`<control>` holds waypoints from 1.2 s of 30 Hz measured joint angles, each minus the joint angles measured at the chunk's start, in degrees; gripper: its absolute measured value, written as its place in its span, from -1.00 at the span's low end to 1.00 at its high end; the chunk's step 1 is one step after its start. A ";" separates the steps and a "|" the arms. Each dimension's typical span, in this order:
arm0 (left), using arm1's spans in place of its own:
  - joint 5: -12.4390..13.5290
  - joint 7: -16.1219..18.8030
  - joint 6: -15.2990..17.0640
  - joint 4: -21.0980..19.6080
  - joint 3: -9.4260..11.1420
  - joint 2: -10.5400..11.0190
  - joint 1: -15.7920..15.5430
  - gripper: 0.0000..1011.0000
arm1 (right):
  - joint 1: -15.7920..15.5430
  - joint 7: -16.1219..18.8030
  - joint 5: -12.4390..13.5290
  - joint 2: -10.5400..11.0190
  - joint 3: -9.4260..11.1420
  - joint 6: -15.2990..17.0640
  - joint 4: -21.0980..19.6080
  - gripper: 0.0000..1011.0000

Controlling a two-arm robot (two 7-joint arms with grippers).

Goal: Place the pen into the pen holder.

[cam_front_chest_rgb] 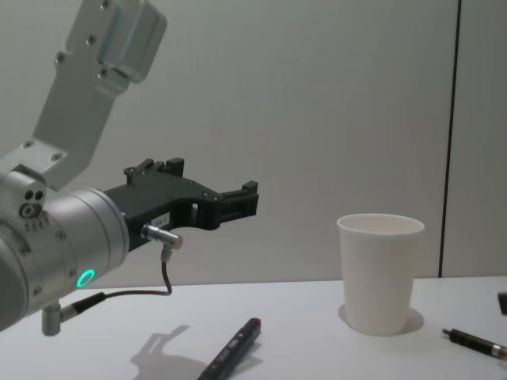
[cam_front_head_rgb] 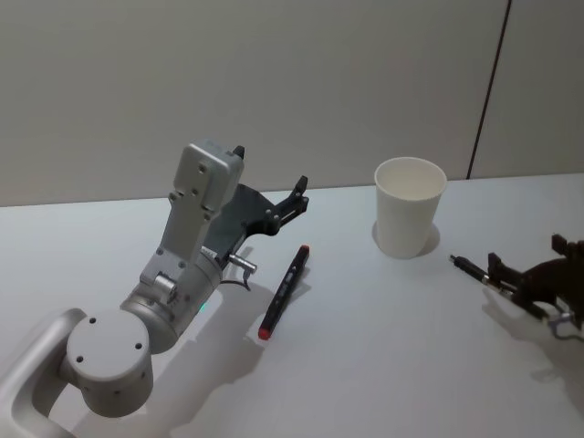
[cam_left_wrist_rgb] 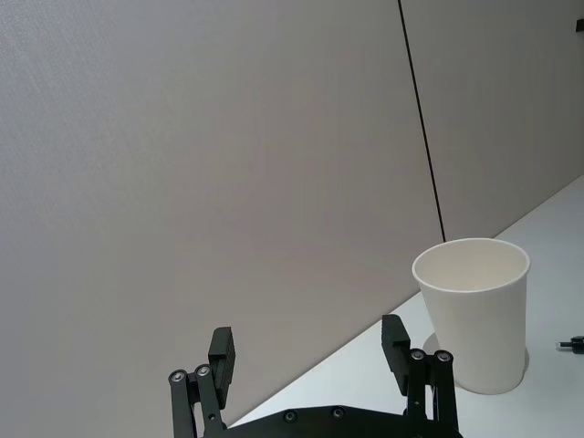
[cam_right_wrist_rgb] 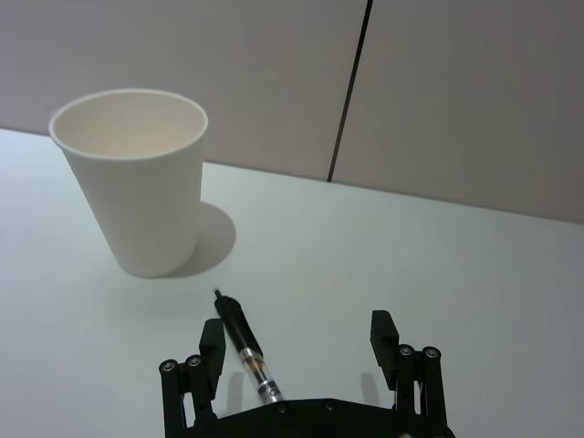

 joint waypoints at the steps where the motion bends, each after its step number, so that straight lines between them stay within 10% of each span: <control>1: 0.00 0.00 0.00 0.00 0.00 0.00 0.00 0.98 | 0.07 0.01 -0.26 -0.22 -0.15 0.50 0.39 0.98; 36: 0.00 0.00 0.00 0.00 0.00 0.00 0.00 0.98 | 1.92 0.73 -4.32 -3.36 -1.71 1.67 6.78 0.98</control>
